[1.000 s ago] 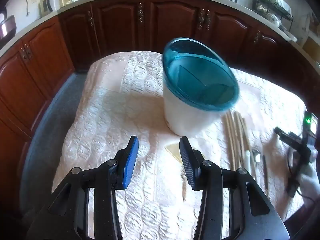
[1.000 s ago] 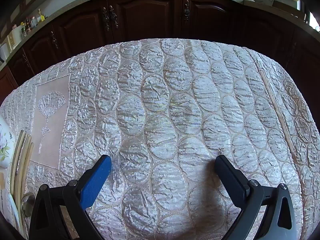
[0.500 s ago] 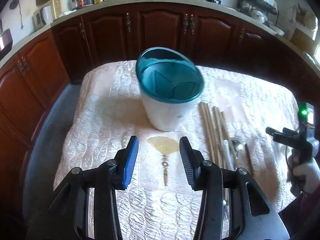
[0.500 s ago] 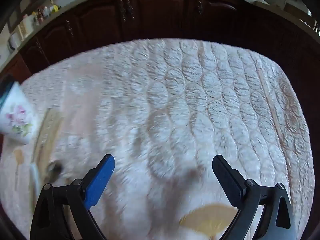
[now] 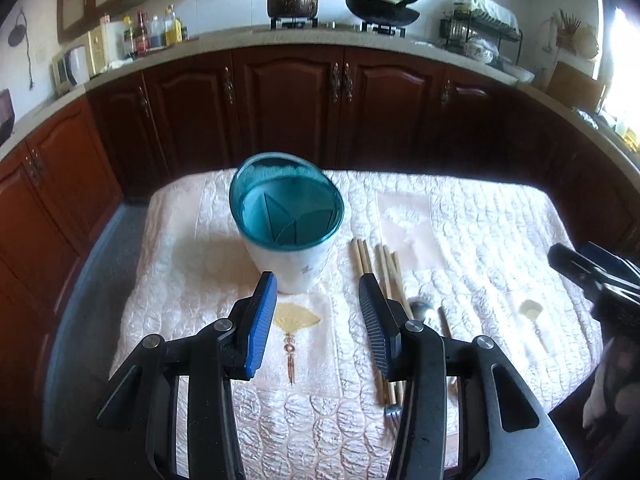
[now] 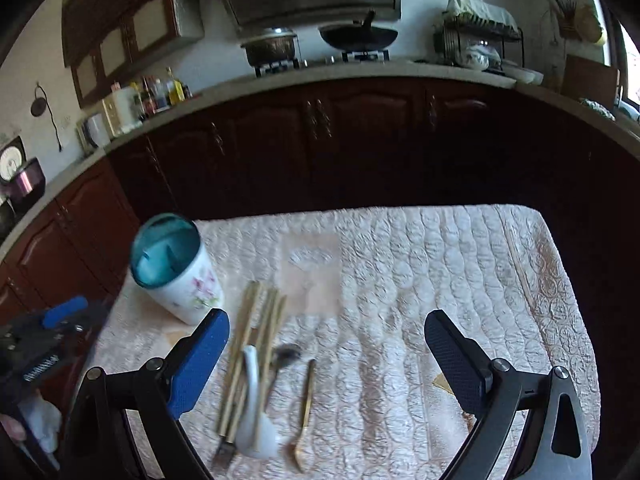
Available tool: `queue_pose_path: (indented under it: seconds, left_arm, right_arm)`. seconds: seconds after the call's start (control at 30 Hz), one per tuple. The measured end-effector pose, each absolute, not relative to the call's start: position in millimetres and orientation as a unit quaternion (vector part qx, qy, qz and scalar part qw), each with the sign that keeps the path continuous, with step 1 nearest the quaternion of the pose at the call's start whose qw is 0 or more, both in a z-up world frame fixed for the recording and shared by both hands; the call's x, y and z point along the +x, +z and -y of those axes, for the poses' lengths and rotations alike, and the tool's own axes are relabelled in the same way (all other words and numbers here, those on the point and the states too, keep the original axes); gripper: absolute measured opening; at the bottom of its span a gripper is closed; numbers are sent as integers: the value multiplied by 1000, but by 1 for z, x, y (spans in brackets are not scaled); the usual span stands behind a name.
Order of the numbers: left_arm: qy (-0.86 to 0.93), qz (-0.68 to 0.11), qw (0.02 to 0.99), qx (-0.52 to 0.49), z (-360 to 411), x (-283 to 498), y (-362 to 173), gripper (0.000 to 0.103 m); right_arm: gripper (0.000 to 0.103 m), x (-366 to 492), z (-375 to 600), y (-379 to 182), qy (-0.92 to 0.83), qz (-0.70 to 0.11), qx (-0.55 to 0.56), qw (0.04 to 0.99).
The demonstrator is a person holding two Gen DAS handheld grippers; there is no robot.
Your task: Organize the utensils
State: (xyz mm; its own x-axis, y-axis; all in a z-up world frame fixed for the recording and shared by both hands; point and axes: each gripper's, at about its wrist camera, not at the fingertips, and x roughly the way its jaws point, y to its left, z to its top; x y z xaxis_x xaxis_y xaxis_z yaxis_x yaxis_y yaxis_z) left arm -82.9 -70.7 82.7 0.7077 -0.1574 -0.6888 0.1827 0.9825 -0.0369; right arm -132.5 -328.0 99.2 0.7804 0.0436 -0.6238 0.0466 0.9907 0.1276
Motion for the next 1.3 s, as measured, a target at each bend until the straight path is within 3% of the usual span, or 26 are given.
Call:
queue_pose_path:
  seconds: [0.5,1.3]
  left_arm:
    - [-98,-342,935,9,68,-100,102,42]
    - [-93,-344,934,11,67,-98,101,42]
  right_arm:
    - [98,-157,307,127,8,-296,55,954]
    - [98,-157,301,120,10,-303,45,952]
